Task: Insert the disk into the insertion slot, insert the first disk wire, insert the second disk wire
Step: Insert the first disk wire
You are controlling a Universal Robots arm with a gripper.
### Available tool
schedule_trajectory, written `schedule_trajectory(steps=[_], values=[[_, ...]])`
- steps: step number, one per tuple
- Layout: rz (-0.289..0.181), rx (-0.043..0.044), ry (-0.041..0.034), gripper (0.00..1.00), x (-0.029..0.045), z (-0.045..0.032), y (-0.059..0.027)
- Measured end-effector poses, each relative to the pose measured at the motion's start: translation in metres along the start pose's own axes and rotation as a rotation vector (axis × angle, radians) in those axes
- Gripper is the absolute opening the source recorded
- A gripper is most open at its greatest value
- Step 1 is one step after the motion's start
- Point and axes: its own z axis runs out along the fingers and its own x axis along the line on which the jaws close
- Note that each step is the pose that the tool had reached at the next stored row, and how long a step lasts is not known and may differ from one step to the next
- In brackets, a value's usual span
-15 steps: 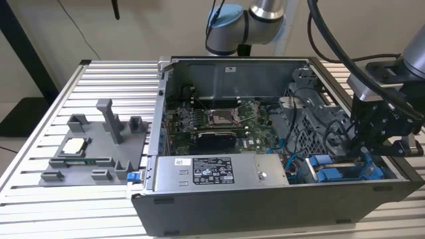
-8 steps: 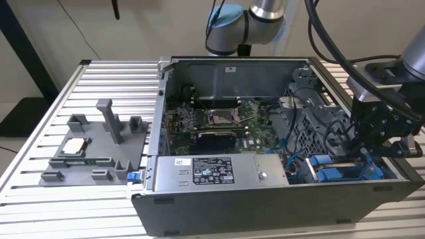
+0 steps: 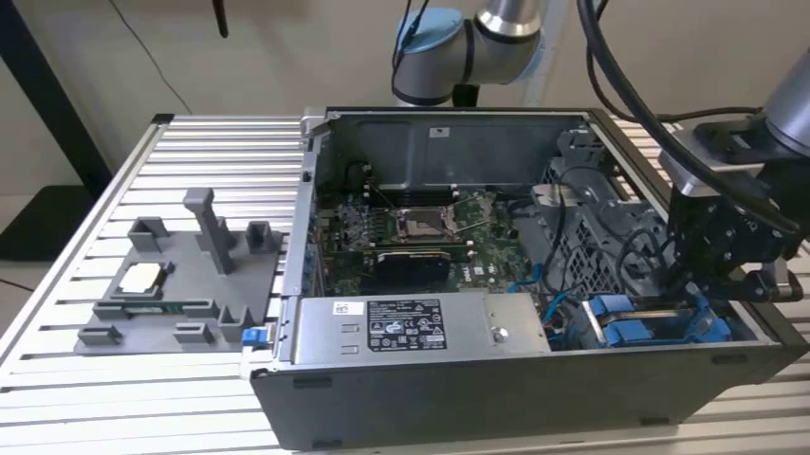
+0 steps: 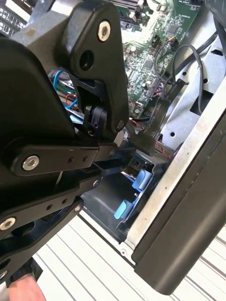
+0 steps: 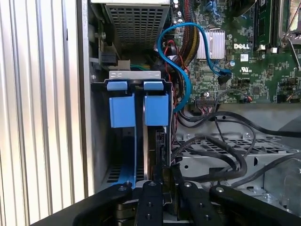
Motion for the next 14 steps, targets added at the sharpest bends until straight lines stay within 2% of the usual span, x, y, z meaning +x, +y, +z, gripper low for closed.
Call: schedule_trajectory(steps=[5,9,11,13,14], values=[[0.000,0.0000,-0.0051,0.19,0.0001,0.0021,0.0000],[0.000,0.0000,-0.0042,0.19,0.0004,0.0058,0.0001],[0.000,0.0000,-0.0071,0.19,0.0004,0.0070,0.0001],[0.000,-0.0007,-0.0076,0.20,0.0004,0.0059,0.0001],[0.000,-0.0017,-0.0073,0.27,0.0002,0.0035,0.0001]])
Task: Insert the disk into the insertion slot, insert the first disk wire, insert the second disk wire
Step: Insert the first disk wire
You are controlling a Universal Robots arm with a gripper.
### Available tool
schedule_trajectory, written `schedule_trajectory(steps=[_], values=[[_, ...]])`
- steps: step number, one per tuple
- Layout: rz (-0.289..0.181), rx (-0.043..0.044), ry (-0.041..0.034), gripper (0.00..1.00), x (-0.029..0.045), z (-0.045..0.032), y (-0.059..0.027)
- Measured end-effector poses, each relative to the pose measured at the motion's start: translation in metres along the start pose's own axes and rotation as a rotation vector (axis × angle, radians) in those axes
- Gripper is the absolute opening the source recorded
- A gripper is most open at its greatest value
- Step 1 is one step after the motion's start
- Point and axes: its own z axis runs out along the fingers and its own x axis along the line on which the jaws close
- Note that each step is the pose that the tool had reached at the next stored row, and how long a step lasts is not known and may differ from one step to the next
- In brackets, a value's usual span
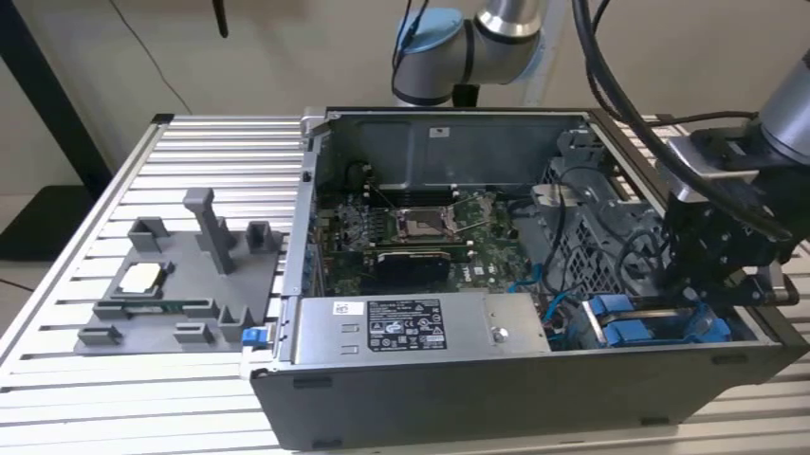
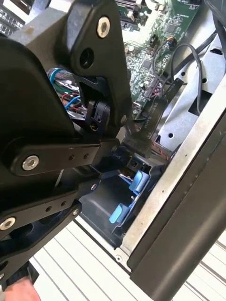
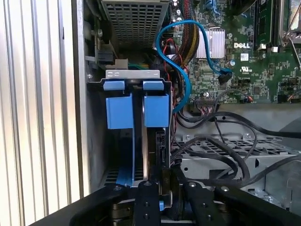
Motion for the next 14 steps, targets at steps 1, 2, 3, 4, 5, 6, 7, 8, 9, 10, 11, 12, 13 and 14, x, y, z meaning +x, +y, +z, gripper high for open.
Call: schedule_trajectory(steps=[1,2,3,4,5,6,7,8,9,10,11,12,13,14], values=[[0.000,-0.0010,0.0006,0.27,-0.0002,-0.0031,-0.0001],[0.000,-0.0020,0.0011,0.27,-0.0005,-0.0059,-0.0001],[0.000,-0.0031,0.0005,0.27,-0.0006,-0.0087,-0.0001],[0.000,-0.0039,0.0010,0.27,-0.0009,-0.0117,-0.0001],[0.000,-0.0043,0.0008,0.27,-0.0012,-0.0150,-0.0002],[0.000,-0.0046,0.0009,0.27,-0.0015,-0.0189,-0.0002],[0.000,-0.0048,0.0011,0.27,-0.0018,-0.0233,-0.0003],[0.000,-0.0049,0.0009,0.27,-0.0022,-0.0273,-0.0003],[0.000,-0.0051,0.0010,0.27,-0.0025,-0.0316,-0.0004],[0.000,-0.0051,0.0013,0.27,-0.0029,-0.0357,-0.0005],[0.000,-0.0052,0.0010,0.27,-0.0034,-0.0399,-0.0005],[0.000,-0.0052,0.0010,0.27,-0.0039,-0.0443,-0.0005],[0.000,-0.0053,0.0011,0.27,-0.0046,-0.0489,-0.0006],[0.000,-0.0053,0.0011,0.27,-0.0056,-0.0527,-0.0006]])
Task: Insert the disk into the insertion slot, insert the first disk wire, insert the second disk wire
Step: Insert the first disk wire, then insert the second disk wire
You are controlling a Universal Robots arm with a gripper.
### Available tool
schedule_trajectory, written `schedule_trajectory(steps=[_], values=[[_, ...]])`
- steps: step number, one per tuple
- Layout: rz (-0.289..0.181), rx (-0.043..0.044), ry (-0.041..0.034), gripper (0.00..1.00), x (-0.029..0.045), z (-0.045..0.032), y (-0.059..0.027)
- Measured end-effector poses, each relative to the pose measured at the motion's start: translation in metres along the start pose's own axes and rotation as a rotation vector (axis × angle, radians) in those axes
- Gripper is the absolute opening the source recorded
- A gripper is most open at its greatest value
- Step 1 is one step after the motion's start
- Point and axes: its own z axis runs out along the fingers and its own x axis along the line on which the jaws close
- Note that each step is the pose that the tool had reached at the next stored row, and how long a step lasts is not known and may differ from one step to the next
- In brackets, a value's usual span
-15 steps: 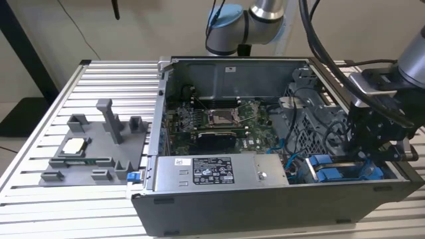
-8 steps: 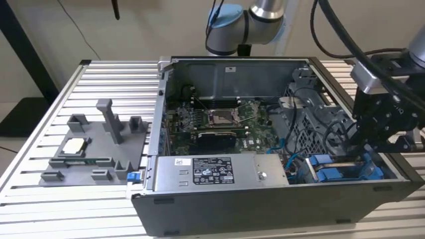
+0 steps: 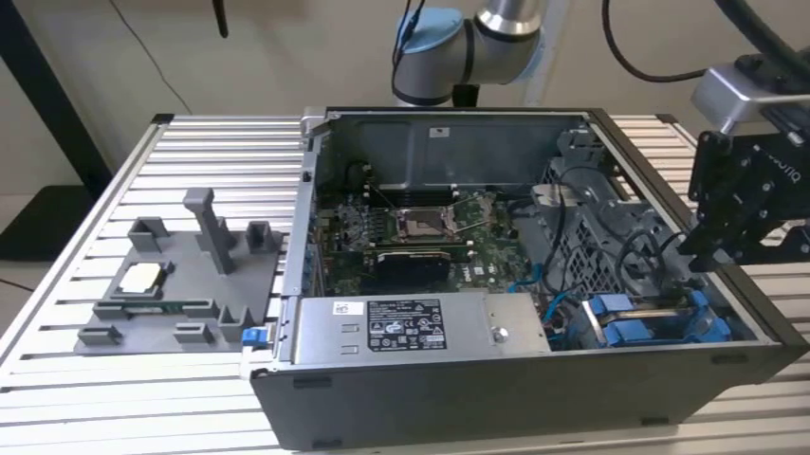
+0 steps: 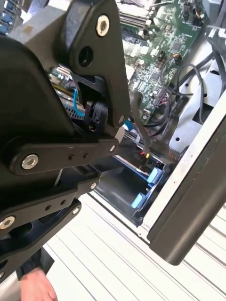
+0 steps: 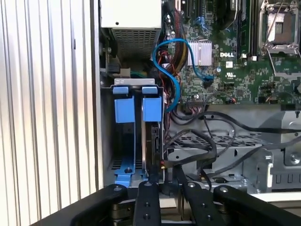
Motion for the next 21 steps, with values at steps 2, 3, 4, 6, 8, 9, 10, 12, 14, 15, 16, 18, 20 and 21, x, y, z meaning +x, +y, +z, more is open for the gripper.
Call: schedule_trajectory(steps=[2,3,4,6,8,9,10,12,14,15,16,18,20,21], values=[[0.000,-0.0001,-0.0007,0.27,-0.0026,-0.0023,0.0001],[0.000,0.0003,-0.0027,0.27,-0.0038,-0.0024,0.0001],[0.000,0.0013,-0.0073,0.27,-0.0047,-0.0024,0.0000],[0.000,0.0044,-0.0258,0.27,-0.0063,-0.0020,-0.0007],[0.000,0.0067,-0.0440,0.27,-0.0071,-0.0018,-0.0037],[0.000,0.0073,-0.0507,0.27,-0.0074,-0.0015,-0.0063],[0.000,0.0078,-0.0544,0.27,-0.0076,-0.0011,-0.0087],[0.000,0.0080,-0.0559,0.27,-0.0085,0.0005,-0.0144],[0.000,0.0080,-0.0556,0.27,-0.0093,0.0038,-0.0202],[0.000,0.0080,-0.0555,0.27,-0.0097,0.0057,-0.0222],[0.000,0.0080,-0.0555,0.27,-0.0101,0.0074,-0.0236],[-0.001,0.0080,-0.0554,0.27,-0.0108,0.0100,-0.0250],[0.000,0.0080,-0.0555,0.27,-0.0108,0.0110,-0.0252],[0.000,0.0080,-0.0554,0.27,-0.0108,0.0109,-0.0253]])
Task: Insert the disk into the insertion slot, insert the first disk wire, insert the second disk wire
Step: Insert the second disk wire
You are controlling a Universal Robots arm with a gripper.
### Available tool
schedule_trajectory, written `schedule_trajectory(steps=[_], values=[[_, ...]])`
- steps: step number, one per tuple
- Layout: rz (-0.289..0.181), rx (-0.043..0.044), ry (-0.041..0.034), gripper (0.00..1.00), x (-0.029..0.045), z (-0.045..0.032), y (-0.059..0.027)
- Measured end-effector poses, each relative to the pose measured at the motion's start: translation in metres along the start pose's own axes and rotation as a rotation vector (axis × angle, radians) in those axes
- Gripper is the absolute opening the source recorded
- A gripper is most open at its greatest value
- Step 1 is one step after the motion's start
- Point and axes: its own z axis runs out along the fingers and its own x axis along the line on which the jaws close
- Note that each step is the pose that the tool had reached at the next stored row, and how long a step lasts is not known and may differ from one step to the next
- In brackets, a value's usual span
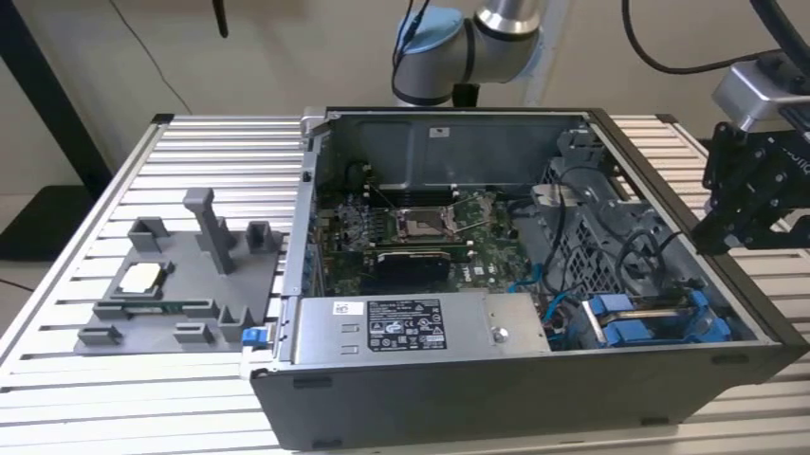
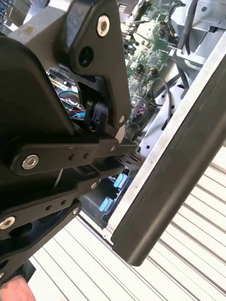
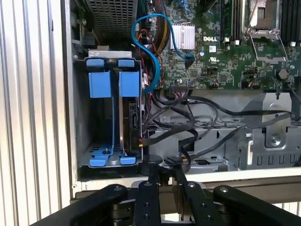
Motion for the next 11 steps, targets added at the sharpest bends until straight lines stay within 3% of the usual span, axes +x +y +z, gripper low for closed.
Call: schedule_trajectory(steps=[4,11], values=[[0.000,-0.0029,0.0000,0.16,-0.0001,0.0001,-0.0002],[0.000,-0.0049,0.0001,0.16,-0.0003,-0.0023,0.0039]])
